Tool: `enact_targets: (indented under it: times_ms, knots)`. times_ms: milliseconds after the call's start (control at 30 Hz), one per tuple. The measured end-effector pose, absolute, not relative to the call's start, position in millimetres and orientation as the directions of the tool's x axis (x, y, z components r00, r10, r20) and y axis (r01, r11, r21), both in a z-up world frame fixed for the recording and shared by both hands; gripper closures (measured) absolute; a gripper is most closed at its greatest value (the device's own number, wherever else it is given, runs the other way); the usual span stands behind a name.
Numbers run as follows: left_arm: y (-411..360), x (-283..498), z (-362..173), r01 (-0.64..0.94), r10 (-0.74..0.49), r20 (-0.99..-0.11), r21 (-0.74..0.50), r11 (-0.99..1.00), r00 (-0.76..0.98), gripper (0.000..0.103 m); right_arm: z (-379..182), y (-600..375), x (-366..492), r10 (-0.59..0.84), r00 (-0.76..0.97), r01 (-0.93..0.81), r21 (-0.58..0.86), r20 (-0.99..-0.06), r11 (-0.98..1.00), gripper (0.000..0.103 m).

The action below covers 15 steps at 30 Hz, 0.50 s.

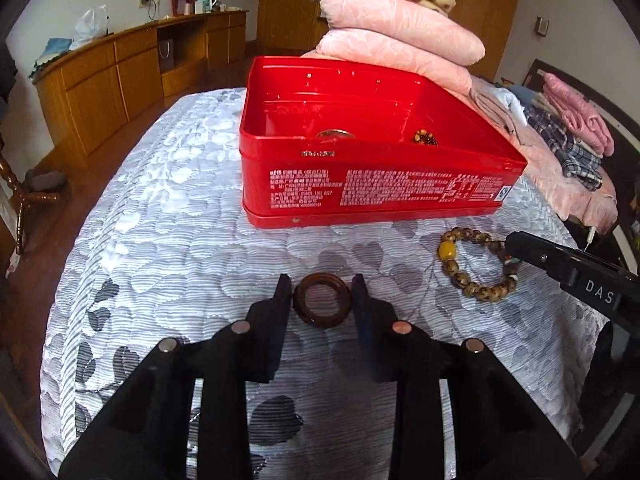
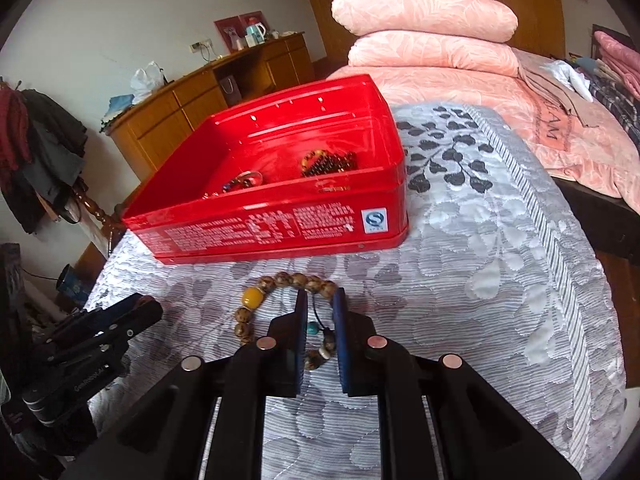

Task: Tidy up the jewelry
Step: 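Grasp the brown wooden ring with the left tool while the right grasps the wooden bead bracelet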

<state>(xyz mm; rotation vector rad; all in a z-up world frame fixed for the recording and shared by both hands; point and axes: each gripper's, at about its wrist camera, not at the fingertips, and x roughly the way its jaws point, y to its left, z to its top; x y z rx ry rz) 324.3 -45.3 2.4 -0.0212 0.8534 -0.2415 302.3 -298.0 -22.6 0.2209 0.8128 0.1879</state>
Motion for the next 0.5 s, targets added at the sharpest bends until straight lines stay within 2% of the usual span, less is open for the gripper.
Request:
enact_targets:
  times_ms: [33,67,200,333,367,400,467,500]
  knots:
    - [-45.3,322.5,4.5,0.206,-0.222,-0.740,-0.115,0.972,0.635,0.074,-20.0,-297.2,301.2,0.252,0.676,-0.086,0.266,-0.692,0.960,0.090]
    - [-45.1,321.3,6.0,0.208,-0.224,-0.738,-0.116,0.971,0.637,0.074,-17.3,-296.6,299.6,0.256,0.679,-0.091,0.267,-0.688,0.959,0.096]
    - [-44.0,316.5,14.0,0.214,-0.231,-0.723,-0.117,0.970,0.651,0.074,-8.6,-295.3,296.0,0.261,0.689,-0.105,0.263,-0.676,0.959,0.099]
    - [-39.6,312.3,20.7,0.218,-0.236,-0.712,-0.119,0.969,0.661,0.074,-10.2,-299.3,298.5,0.269,0.676,-0.096,0.279,-0.686,0.955,0.097]
    - [-38.8,311.9,20.8,0.218,-0.238,-0.712,-0.121,0.968,0.661,0.073,-14.5,-301.3,301.1,0.264,0.664,-0.083,0.283,-0.699,0.956,0.094]
    - [-38.4,311.2,20.5,0.220,-0.240,-0.712,-0.122,0.968,0.660,0.073,-18.1,-302.3,302.5,0.257,0.655,-0.075,0.277,-0.711,0.958,0.083]
    - [-37.4,310.9,18.8,0.220,-0.241,-0.716,-0.123,0.968,0.656,0.074,-26.4,-304.2,306.1,0.246,0.639,-0.059,0.273,-0.729,0.960,0.074]
    - [-36.8,310.8,17.9,0.221,-0.242,-0.717,-0.125,0.967,0.654,0.074,-31.3,-305.0,308.2,0.243,0.630,-0.054,0.271,-0.737,0.961,0.073]
